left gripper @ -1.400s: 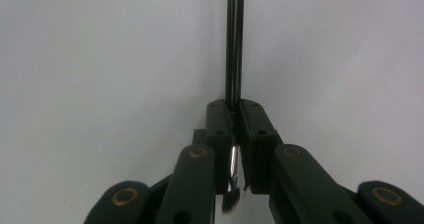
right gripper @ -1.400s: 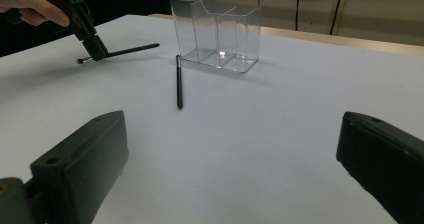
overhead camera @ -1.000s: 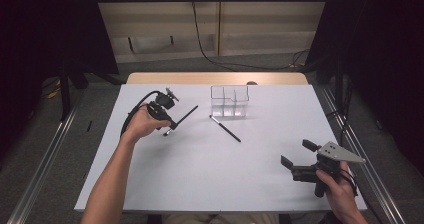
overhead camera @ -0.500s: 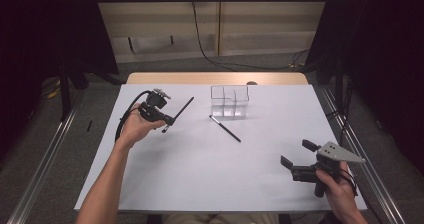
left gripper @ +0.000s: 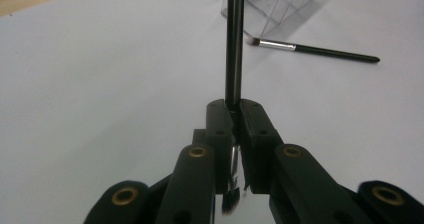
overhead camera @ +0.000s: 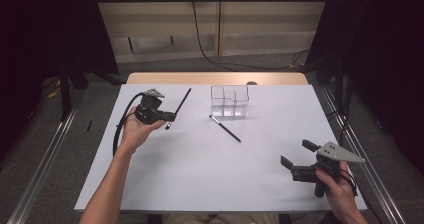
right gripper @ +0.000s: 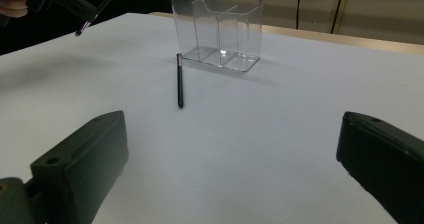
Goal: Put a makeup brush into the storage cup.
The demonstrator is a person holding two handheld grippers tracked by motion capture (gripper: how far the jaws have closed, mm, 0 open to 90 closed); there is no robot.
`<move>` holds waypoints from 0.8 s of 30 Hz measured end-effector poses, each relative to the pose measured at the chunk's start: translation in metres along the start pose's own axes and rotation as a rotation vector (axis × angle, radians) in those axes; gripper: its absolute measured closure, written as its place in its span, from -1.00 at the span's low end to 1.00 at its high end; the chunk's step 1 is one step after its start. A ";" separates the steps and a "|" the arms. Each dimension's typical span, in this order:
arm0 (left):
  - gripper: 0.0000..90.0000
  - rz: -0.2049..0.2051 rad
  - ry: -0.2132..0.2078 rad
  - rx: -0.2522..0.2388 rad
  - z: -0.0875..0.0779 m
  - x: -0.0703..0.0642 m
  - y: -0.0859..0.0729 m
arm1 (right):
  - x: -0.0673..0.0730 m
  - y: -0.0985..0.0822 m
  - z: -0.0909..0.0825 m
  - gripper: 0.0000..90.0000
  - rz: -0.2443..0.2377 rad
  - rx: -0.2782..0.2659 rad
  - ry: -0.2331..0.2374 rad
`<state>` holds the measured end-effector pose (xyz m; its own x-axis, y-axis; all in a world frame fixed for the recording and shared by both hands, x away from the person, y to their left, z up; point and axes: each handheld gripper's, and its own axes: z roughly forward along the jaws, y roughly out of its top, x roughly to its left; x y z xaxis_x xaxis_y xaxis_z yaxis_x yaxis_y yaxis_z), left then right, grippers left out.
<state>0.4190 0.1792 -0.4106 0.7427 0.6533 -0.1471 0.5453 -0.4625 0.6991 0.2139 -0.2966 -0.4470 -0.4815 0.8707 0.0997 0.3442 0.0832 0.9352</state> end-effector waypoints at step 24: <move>0.87 0.021 -0.075 -0.230 -0.032 -0.015 -0.014 | 0.003 0.000 -0.001 -1.00 -0.004 0.000 0.003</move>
<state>0.3876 0.1949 -0.3952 0.7847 0.5943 -0.1763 0.4328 -0.3216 0.8422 0.2121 -0.2945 -0.4461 -0.4853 0.8689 0.0972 0.3421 0.0864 0.9357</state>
